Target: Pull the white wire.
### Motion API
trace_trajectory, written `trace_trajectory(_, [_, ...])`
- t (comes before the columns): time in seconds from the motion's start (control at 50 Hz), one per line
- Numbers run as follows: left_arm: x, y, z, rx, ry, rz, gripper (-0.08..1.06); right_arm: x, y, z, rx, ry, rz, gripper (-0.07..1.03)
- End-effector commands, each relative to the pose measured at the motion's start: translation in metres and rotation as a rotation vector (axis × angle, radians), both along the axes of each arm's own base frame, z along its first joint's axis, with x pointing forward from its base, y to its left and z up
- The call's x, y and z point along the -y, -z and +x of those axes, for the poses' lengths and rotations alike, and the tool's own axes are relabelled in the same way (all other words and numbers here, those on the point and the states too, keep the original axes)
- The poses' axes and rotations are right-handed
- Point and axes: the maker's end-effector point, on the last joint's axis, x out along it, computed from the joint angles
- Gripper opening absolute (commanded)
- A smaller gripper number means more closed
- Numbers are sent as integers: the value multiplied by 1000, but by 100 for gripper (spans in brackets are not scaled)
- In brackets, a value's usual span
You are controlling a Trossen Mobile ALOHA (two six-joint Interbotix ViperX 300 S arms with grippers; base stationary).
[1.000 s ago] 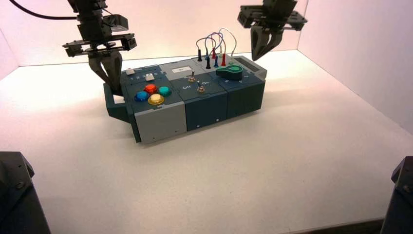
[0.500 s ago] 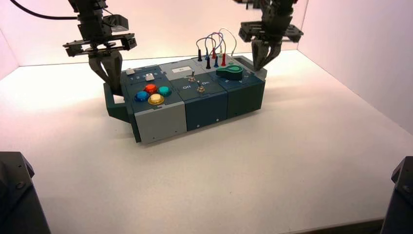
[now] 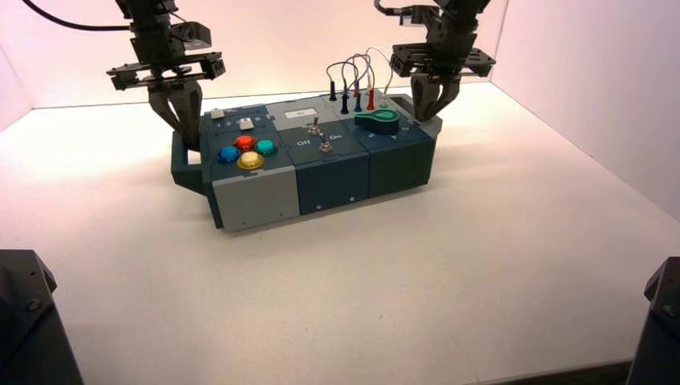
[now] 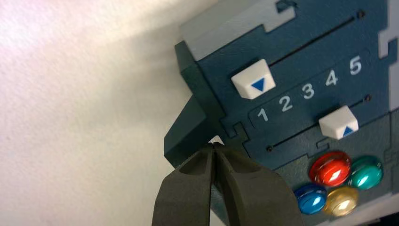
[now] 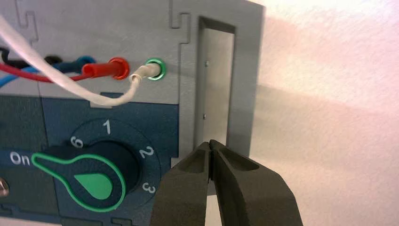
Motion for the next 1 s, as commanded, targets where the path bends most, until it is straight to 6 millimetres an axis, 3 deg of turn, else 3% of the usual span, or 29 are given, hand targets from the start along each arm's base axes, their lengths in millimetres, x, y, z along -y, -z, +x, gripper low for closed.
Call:
trace_trajectory(0.02, [-14, 12, 10, 1, -33, 5, -3, 2, -10, -7, -7, -8, -3, -2])
trace_trajectory(0.2, [-13, 15, 12, -10, -33, 3, -3, 5, -14, -15, -12, -3, -3, -2])
trace_trajectory(0.7, [-7, 7, 15, -16, -17, -5, -3, 0, -33, 2, 46, 8, 19, -2])
trace_trajectory(1.0, [5, -15, 17, 6, -8, -18, -3, -3, -48, 6, 78, 6, 31, -2])
